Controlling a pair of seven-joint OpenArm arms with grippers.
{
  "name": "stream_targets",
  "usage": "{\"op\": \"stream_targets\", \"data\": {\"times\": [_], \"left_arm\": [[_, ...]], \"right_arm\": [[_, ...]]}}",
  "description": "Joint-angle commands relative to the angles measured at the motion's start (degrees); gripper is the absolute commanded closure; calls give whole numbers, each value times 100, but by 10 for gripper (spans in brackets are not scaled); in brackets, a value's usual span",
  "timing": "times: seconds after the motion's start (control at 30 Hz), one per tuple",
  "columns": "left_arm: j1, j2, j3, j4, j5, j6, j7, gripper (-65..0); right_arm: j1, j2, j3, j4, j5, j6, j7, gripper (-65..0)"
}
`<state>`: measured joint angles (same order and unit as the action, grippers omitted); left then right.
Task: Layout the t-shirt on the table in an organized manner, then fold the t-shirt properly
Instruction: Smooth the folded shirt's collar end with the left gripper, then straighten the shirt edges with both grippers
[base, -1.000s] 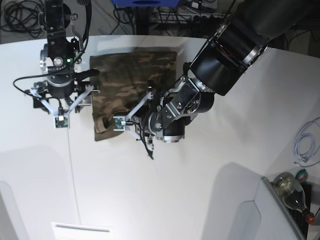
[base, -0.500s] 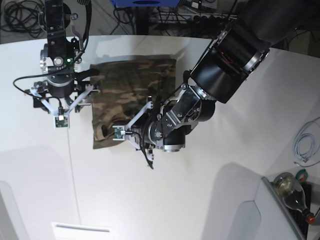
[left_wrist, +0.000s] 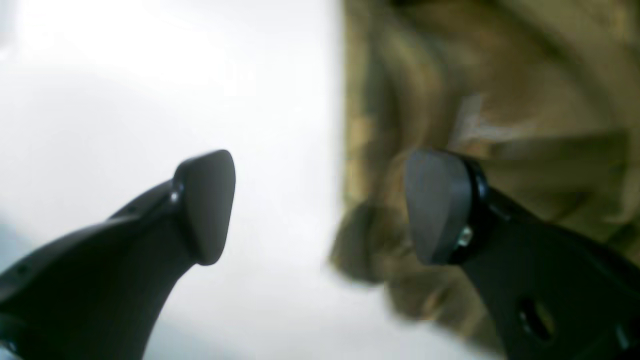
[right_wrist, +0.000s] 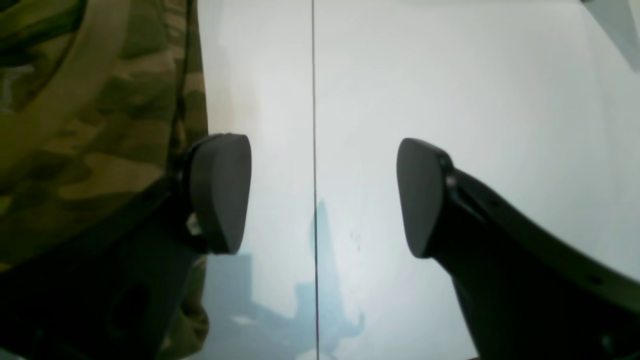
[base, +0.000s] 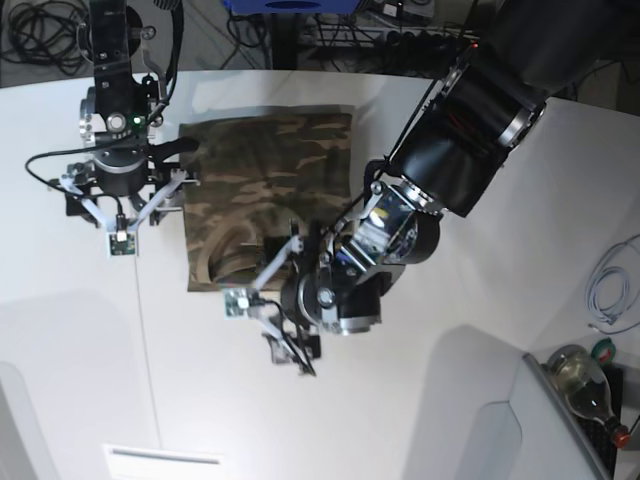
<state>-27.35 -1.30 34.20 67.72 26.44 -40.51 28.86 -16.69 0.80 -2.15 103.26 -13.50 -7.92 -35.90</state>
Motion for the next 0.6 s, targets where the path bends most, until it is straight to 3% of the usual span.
{"op": "stream_targets", "data": {"times": [0.0, 0.07, 0.13, 0.2, 0.27, 0.3, 0.37, 0.47, 0.57], "left_arm": [[-109, 3, -118, 379, -169, 51, 19, -502], [94, -15, -391, 1021, -503, 51, 248, -499], [463, -164, -839, 1847, -934, 51, 670, -436], [955, -208, -1314, 2621, -1540, 51, 1004, -272], [1527, -226, -1841, 3122, -2173, 51, 1074, -39], [1852, -226, -2088, 3263, -2446, 51, 1065, 0], [2335, -208, -2281, 3386, -2780, 51, 1057, 0], [2942, -208, -2325, 3447, -2903, 51, 925, 0], [3593, -226, -2316, 3377, -2859, 51, 248, 0]], "right_arm": [[12, 13, -18, 228, -35, -12, 148, -429], [-24, 4, -26, 412, -35, -12, 148, -396], [-129, -49, -35, 562, -35, -12, 148, -300], [-235, -146, -44, 676, -35, -3, 148, -158], [-287, -190, -79, 650, 18, 32, 157, -51], [-314, -181, -167, 614, 150, 155, 157, -39], [-366, -155, -325, 606, 457, 401, 157, -45], [-437, -172, -492, 606, 730, 515, 157, -48], [-489, -172, -703, 562, 730, 515, 148, -48]]}}
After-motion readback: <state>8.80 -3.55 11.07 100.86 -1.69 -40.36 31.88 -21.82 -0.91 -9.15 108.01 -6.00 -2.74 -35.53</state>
